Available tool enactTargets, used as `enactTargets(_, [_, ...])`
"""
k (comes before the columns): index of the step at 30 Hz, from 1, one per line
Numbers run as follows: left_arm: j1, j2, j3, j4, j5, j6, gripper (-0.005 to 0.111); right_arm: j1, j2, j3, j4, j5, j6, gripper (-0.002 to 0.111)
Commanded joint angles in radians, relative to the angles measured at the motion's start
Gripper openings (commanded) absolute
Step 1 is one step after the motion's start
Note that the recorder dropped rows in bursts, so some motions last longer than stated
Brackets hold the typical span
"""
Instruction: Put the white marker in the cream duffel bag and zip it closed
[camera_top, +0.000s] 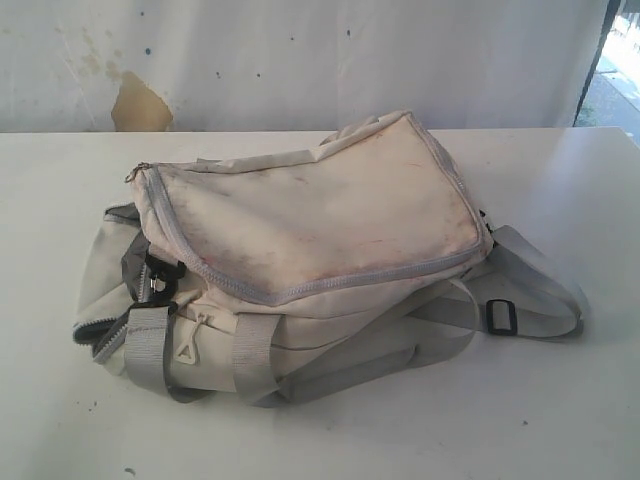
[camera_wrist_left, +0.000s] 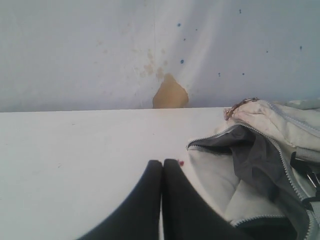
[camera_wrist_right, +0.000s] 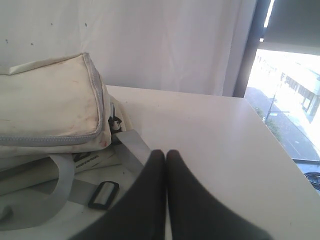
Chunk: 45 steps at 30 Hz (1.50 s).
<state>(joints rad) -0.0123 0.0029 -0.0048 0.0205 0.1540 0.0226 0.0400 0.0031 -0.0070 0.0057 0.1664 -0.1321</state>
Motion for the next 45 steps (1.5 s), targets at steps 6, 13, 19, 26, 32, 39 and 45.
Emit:
enactTargets(6, [0.000, -0.003, 0.005, -0.020, 0.004, -0.016, 0.000, 0.001, -0.003, 0.007, 0.002, 0.003, 0.006, 0.000])
enactTargets(13, [0.000, -0.003, 0.005, -0.020, 0.004, -0.016, 0.000, 0.001, -0.003, 0.007, 0.002, 0.005, 0.006, 0.000])
enactTargets(19, [0.000, -0.003, 0.005, -0.020, 0.004, -0.016, 0.000, 0.001, -0.003, 0.007, 0.002, 0.005, 0.006, 0.000])
enactTargets(26, [0.000, -0.003, 0.005, -0.020, 0.004, -0.016, 0.000, 0.001, -0.003, 0.007, 0.002, 0.005, 0.006, 0.000])
enactTargets(32, [0.000, -0.003, 0.005, -0.020, 0.004, -0.016, 0.000, 0.001, -0.003, 0.007, 0.002, -0.004, 0.083, 0.000])
enactTargets(39, [0.000, -0.003, 0.005, -0.020, 0.004, -0.016, 0.000, -0.001, -0.003, 0.007, -0.028, -0.016, 0.132, 0.000])
enactTargets(45, [0.000, -0.003, 0.005, -0.020, 0.004, -0.016, 0.000, -0.001, -0.003, 0.007, -0.028, -0.014, 0.132, 0.000])
